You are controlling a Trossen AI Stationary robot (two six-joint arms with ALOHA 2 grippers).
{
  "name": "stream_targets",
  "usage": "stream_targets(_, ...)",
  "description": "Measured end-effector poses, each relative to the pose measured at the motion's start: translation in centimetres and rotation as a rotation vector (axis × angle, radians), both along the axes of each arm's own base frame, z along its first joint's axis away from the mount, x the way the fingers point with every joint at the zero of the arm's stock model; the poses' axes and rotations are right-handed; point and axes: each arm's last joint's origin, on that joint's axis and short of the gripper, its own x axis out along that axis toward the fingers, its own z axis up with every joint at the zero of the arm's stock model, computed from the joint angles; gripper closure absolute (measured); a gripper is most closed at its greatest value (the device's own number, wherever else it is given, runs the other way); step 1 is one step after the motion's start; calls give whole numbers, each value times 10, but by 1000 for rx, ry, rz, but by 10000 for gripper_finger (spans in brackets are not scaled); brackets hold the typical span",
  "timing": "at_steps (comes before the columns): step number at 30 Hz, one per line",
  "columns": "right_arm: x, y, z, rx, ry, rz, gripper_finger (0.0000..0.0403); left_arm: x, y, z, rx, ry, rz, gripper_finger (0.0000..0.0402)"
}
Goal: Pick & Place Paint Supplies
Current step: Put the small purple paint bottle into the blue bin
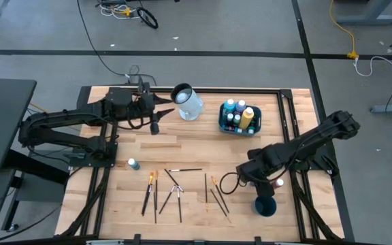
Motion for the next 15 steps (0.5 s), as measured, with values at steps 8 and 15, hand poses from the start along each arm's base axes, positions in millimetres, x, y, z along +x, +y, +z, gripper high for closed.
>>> stream_targets(8,2,0,-6,-48,25,2,202,0,0,1,2,-8,-1,260)
stream_targets(15,2,0,-9,-41,54,-8,228,0,0,1,-17,-18,3,260)
